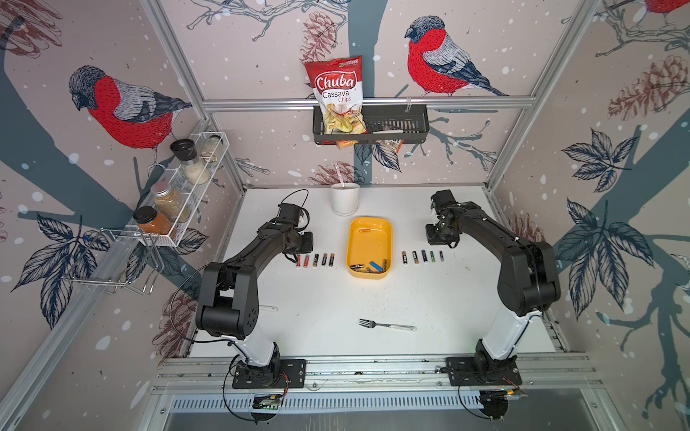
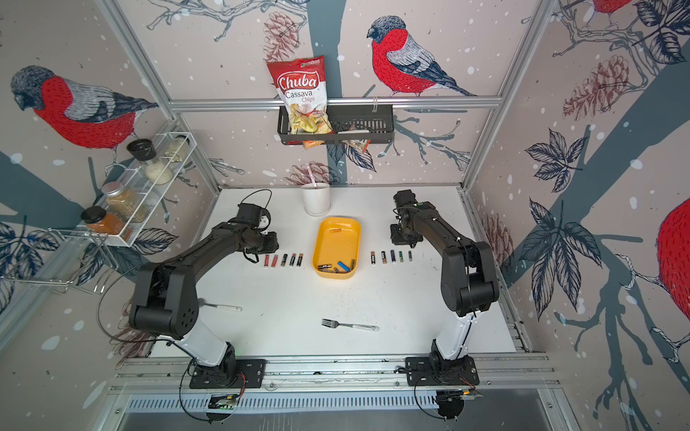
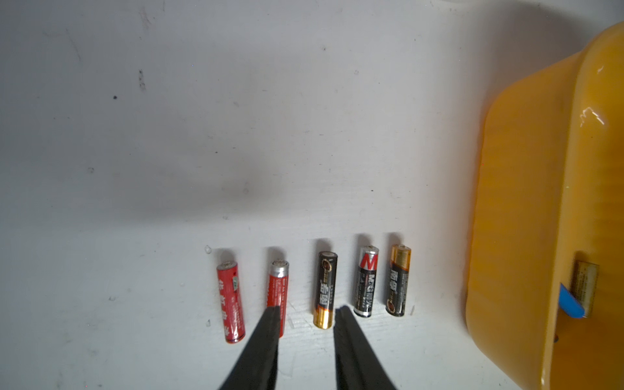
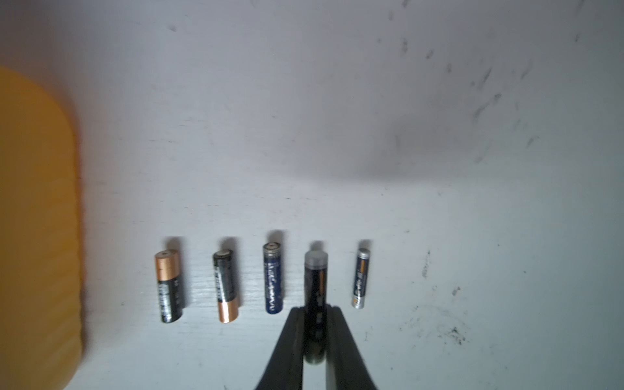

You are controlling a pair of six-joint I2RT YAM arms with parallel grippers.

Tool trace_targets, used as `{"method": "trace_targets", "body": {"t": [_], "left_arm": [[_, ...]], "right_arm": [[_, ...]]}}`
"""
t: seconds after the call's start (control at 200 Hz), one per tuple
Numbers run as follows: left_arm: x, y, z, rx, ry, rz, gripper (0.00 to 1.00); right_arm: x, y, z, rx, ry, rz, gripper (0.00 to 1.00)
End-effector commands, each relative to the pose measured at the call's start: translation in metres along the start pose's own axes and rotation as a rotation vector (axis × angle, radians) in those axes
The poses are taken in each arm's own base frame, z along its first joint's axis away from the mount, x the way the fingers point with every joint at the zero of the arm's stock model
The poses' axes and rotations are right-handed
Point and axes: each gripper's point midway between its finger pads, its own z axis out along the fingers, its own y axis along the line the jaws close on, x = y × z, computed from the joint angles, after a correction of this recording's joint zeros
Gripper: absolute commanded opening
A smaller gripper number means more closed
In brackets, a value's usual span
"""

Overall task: Take the batteries out of the storage box
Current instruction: Place the battery at the center of the board.

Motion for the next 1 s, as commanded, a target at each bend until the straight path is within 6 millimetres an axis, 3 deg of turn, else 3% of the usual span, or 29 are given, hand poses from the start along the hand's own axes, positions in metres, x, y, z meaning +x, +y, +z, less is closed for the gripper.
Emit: {"method": "trace_targets", "body": {"t": [0.0,0.3,0.996], "left_arm": [[-0.002,-0.001,-0.001,0.004,-0.001,0.013,0.33],[0.000,-0.001,0.001,0.005,0.003,0.012,0.33],[0.002,-0.001,0.002,0.004,0.007,0.011,0.32]], "right_arm": [[0.000,-0.018,0.004,0.035,-0.021,0.023,0.17],[0.020,-0.050,0.019,0.100,0.029,0.071,0.18],[0.032,-0.052,0.046,0.087,0.121,0.079,0.18]]}}
